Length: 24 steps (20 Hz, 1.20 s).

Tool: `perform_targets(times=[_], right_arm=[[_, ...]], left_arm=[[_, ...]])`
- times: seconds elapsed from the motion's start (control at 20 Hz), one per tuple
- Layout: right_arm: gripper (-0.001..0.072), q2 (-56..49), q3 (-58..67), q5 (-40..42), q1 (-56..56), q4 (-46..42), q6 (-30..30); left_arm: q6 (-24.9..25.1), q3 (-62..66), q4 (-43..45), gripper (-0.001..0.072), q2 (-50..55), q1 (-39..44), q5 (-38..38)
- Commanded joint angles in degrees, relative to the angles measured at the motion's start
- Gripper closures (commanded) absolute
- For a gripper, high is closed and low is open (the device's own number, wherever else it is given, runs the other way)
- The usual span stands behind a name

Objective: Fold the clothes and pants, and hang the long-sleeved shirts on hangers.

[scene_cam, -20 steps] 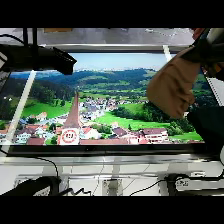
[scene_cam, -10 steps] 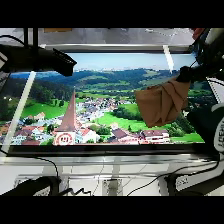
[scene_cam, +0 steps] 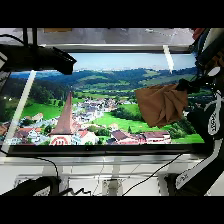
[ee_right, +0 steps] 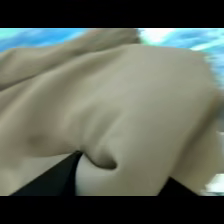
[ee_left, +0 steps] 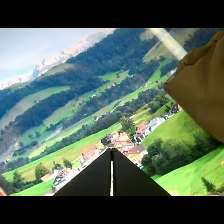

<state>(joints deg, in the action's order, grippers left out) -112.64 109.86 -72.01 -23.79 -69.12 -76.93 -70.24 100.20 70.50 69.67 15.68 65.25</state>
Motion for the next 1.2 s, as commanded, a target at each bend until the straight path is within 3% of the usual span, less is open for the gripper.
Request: perform_targets(times=[0.0,0.05,0.35,0.5,0.65,0.7,0.85,0.95,1.15], right_arm=[[0.0228,-2.1,0.0,3.2,-4.1,-3.6,0.0],[0.0140,-2.3,0.0,3.7,-5.3,-3.5,0.1],[0.0087,-7.3,0.0,-2.0,-8.0,-0.9,-0.1],[0.0086,-11.6,0.0,-8.6,-8.0,11.1,1.0],[0.0099,-15.6,0.0,-15.8,-7.4,29.5,4.6],[0.0139,-16.1,0.0,-16.1,-6.8,33.3,6.2],[0.0396,-16.2,0.0,-15.3,-3.9,41.1,11.3],[0.0668,-16.0,0.0,-15.2,-2.2,47.6,13.7],[0.0673,-13.0,0.0,-16.0,-1.4,55.5,17.4]], left_arm=[[0.0,0.0,0.0,0.0690,0.0,-0.1,-1.0],[0.0,0.0,0.0,0.0690,0.0,-0.1,-1.0],[0.0,0.0,0.0,0.0691,0.0,0.0,-1.0],[0.0,0.0,0.0,0.0690,0.0,0.0,-1.0],[0.0,0.0,0.0,0.0691,0.0,0.0,-1.0],[0.0,0.0,0.0,0.0690,0.0,0.0,-1.0],[0.0,0.0,0.0,0.0690,0.0,0.0,-1.0],[0.0,0.0,0.0,0.0690,0.0,0.0,-1.0],[0.0,0.0,0.0,0.0690,0.0,0.0,-1.0]])
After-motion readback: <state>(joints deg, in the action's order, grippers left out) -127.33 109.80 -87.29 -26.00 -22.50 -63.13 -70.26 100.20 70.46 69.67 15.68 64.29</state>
